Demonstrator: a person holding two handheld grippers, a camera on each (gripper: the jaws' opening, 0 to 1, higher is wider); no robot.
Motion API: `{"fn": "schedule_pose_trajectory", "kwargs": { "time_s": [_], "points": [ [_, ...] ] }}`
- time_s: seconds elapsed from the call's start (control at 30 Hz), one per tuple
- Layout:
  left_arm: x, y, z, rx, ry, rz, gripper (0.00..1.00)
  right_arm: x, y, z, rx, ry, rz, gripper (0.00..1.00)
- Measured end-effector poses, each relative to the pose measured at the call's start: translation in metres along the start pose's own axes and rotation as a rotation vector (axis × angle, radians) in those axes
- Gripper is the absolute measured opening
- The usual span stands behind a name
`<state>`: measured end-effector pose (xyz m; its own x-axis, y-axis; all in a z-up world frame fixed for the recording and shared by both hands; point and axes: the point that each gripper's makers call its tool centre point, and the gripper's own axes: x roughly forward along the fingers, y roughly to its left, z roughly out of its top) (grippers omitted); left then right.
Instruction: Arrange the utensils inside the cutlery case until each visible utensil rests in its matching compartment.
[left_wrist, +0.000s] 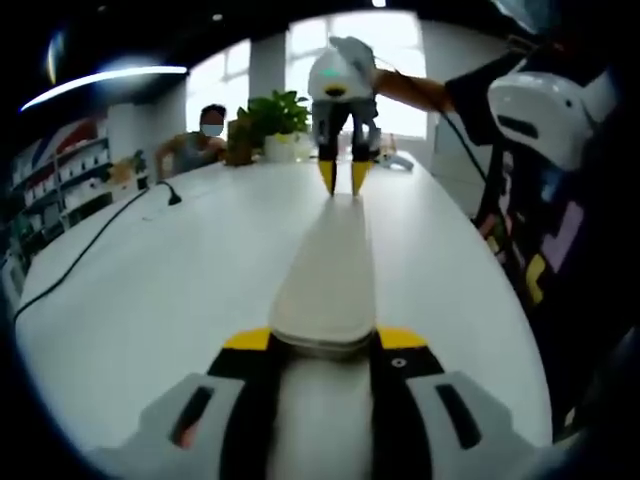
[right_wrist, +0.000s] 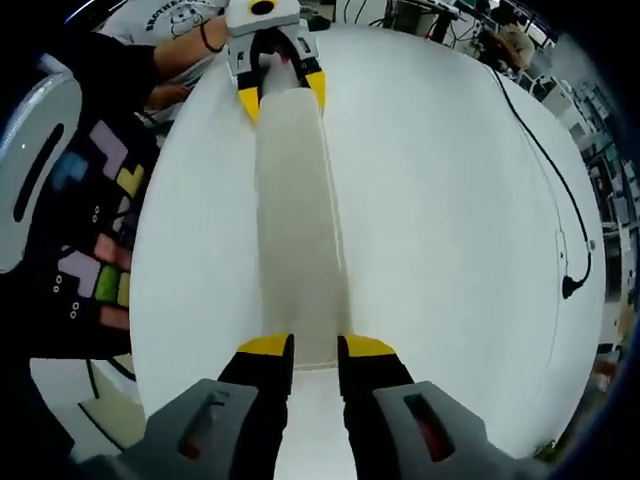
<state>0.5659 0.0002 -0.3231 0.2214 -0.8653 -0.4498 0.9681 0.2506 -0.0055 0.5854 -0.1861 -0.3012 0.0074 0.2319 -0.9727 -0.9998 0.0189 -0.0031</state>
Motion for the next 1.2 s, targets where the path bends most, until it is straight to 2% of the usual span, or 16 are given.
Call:
{"fn": "schedule_pose_trajectory", "kwargs": {
  "time_s": [0.13, 0.2, 0.23, 0.3, 0.37, 0.47, 0.53, 0.57, 0.63, 0.77, 0.83, 0.93, 1.03, 1.2],
  "points": [
    [0.0, -0.001, -0.001, -0.002, -0.001, 0.002, 0.39, -0.011, -0.001, -0.001, 0.038, -0.111, -0.049, 0.18],
    [-0.001, -0.001, -0.002, -0.003, 0.0, 0.004, 0.39, -0.02, -0.007, 0.002, 0.014, -0.2, -0.122, 0.22],
    [-0.001, -0.001, -0.002, -0.003, 0.0, 0.005, 0.39, -0.022, -0.008, 0.001, 0.016, -0.212, -0.133, 0.24],
    [-0.001, -0.001, -0.003, -0.004, 0.001, 0.005, 0.39, -0.028, -0.012, 0.003, 0.027, -0.291, -0.197, 0.26],
    [-0.001, -0.001, -0.003, -0.005, 0.002, 0.005, 0.38, -0.032, -0.013, 0.005, 0.042, -0.363, -0.236, 0.26],
    [-0.001, -0.001, -0.003, -0.005, 0.003, 0.005, 0.38, -0.035, -0.01, 0.006, 0.13, -0.486, -0.243, 0.27],
    [-0.001, -0.001, -0.003, -0.005, 0.003, 0.005, 0.38, -0.035, -0.009, 0.007, 0.262, -0.58, -0.231, 0.37],
    [-0.001, -0.002, -0.003, -0.005, 0.003, 0.005, 0.38, -0.035, -0.008, 0.006, 0.286, -0.619, -0.224, 0.39],
    [-0.001, -0.001, -0.003, -0.004, 0.002, 0.004, 0.38, -0.035, -0.013, 0.0, 0.332, -0.664, -0.264, 0.39],
    [-0.001, -0.001, -0.003, -0.004, 0.0, 0.003, 0.38, -0.028, -0.007, -0.007, 0.392, -0.73, -0.245, 0.43],
    [-0.001, -0.001, -0.003, -0.004, -0.001, 0.003, 0.38, -0.025, -0.011, -0.009, 0.457, -0.767, -0.272, 0.54],
    [-0.001, 0.0, -0.003, -0.007, -0.009, 0.01, 0.38, -0.015, -0.005, -0.006, 0.467, -0.822, -0.25, 0.59],
    [0.0, 0.0, -0.002, -0.006, -0.015, 0.011, 0.38, -0.001, -0.001, -0.006, 0.448, -0.805, -0.261, 0.58],
    [-0.001, 0.001, -0.002, -0.005, -0.022, 0.009, 0.38, 0.011, 0.004, -0.003, 0.422, -0.796, -0.261, 0.55]
  ]
}}
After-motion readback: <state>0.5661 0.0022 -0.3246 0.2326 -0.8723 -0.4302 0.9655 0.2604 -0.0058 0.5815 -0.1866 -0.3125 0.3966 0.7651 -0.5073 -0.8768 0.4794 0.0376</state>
